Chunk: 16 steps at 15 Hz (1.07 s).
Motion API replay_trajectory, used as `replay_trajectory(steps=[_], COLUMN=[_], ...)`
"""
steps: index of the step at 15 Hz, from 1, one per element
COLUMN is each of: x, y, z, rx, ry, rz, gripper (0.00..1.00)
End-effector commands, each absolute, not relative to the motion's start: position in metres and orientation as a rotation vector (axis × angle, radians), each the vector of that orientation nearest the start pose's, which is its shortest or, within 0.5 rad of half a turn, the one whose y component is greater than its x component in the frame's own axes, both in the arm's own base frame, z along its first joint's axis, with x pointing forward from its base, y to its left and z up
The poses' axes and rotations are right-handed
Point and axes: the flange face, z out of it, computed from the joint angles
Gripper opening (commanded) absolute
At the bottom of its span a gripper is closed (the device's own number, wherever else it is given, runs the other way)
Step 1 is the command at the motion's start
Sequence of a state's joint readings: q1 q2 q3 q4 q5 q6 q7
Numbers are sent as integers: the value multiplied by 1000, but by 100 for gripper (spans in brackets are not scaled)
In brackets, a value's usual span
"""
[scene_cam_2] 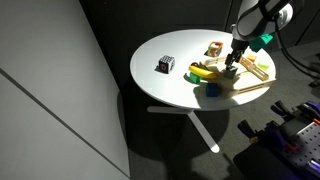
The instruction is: Remove the gray block from the wooden tray and place it on the table to the right of the wooden tray
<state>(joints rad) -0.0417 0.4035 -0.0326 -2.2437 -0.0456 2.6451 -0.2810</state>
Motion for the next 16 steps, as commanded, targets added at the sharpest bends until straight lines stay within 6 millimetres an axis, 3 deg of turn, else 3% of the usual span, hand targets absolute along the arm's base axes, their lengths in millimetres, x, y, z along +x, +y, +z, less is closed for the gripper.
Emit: replay_trajectory(steps=[1,8,9,10,13,15,16], x=[558,573,574,574,574,574,575], y=[-41,-46,-48,-49,-55,-58,-60], z=[175,154,152,150,157,170,175], rx=[-3159,-3167,-3172,-3172,-3179,-3176,-3175], ry=[-391,-380,-382,-384,-354,-323,-309], rz=[-15,9,15,26,60,84,95], gripper=[100,100,92,75,49,35,34])
